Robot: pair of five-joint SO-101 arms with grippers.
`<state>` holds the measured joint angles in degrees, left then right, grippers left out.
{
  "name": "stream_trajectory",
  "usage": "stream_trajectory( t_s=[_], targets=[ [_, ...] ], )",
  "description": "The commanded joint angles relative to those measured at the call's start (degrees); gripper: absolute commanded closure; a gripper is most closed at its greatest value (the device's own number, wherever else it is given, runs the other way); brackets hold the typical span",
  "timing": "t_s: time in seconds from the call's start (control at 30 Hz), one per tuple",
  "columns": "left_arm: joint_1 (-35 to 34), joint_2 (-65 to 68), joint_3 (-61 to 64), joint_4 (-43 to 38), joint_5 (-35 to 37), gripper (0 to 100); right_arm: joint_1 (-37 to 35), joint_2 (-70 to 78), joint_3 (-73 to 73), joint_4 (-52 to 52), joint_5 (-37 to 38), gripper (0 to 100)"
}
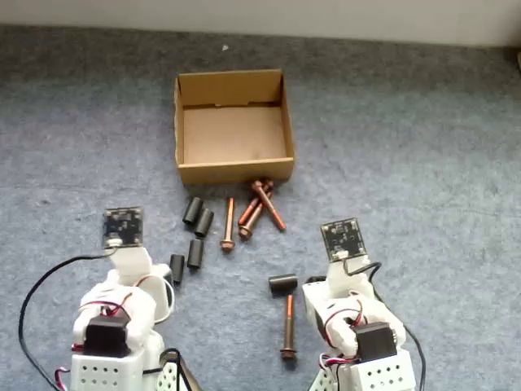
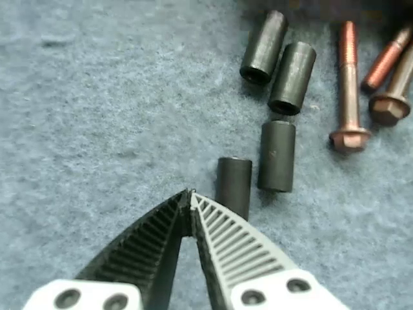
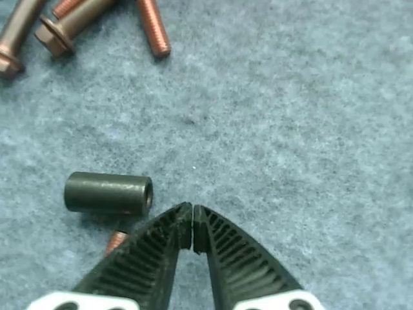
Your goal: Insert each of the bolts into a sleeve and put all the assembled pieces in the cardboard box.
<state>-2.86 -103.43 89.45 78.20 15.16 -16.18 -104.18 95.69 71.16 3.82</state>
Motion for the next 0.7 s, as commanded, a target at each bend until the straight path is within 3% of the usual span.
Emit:
stream_trajectory(
  t_s=[0.0,0.1,0.17,0.43,0.57,0.67],
  targets=[
    [-11.82,-0.48,-5.85,-0.18,-0.18,99,2.33,-0.75,-1.89,-1.45,0.70,99.2],
    [-22.73,-0.48,-6.64,-0.35,-0.18,99,2.51,-0.75,-1.63,-6.20,0.97,99.2],
    [-26.07,-0.48,-6.55,-2.37,-0.26,99,2.51,-0.75,-1.54,-9.54,4.04,99.2],
    [-26.77,-0.48,1.10,-12.04,-15.38,99,2.33,-0.75,-1.45,-16.57,21.89,99.2],
    [-26.77,-0.48,4.18,-14.68,-15.47,99,2.24,-0.75,-1.54,-17.71,22.24,99.2],
    [-26.77,-0.48,5.05,-15.74,-15.47,99,2.15,-0.75,-2.07,-17.80,16.26,99.1]
  ],
)
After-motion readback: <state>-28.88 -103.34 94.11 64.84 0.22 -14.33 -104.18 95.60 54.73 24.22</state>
